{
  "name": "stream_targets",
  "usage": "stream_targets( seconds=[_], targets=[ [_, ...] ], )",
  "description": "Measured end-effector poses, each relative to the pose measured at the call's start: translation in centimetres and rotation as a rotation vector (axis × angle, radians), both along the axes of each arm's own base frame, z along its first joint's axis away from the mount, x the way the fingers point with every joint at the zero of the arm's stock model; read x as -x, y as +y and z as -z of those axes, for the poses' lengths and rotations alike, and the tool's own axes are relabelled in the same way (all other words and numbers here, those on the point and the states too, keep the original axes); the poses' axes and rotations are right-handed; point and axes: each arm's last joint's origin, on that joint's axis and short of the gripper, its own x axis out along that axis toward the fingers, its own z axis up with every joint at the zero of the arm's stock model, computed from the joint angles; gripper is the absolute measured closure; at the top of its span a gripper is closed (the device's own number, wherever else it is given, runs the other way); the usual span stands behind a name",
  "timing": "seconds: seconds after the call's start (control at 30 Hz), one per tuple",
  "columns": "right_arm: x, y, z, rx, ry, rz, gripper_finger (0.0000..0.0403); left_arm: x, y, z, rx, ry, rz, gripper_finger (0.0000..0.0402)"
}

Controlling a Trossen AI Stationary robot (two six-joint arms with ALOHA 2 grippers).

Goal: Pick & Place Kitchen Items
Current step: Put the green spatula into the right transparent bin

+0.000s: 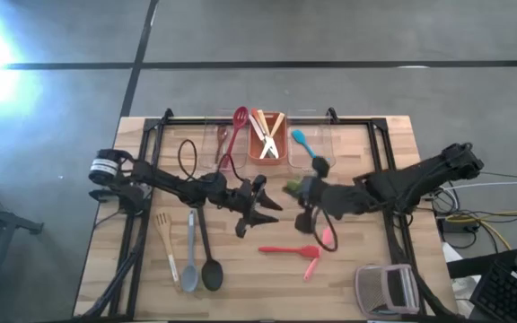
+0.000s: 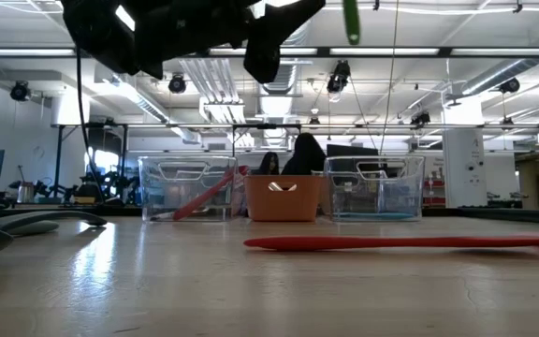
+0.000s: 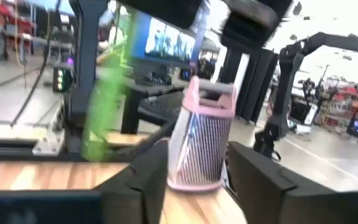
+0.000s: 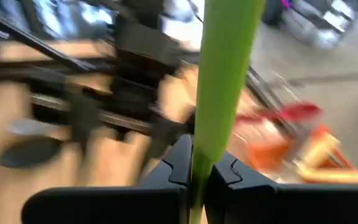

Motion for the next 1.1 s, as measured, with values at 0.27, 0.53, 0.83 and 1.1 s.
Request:
stream_targets(
  seconds=[0.27, 0.53, 0.83, 1.1],
  targets=[
    [2.6, -3.1, -1.9, -0.016, 0.208, 0.162, 0.0394, 1.0, 0.0, -1.1, -0.072, 0.070, -0.032, 0.0139],
    [3.3, -9.9, -2.8, -0.180, 0.251, 0.225, 0.0394, 2.1, 0.0, -2.4, -0.122, 0.095, -0.044, 0.0133],
    [3.6, -18.2, -1.7, -0.335, 0.295, 0.310, 0.0394, 3.5, 0.0, -3.7, -0.131, 0.089, -0.053, 0.0133],
    [3.3, -23.8, 0.7, -0.427, 0.364, 0.367, 0.0394, 3.8, 0.0, -4.1, -0.133, 0.083, -0.066, 0.0134]
  ],
)
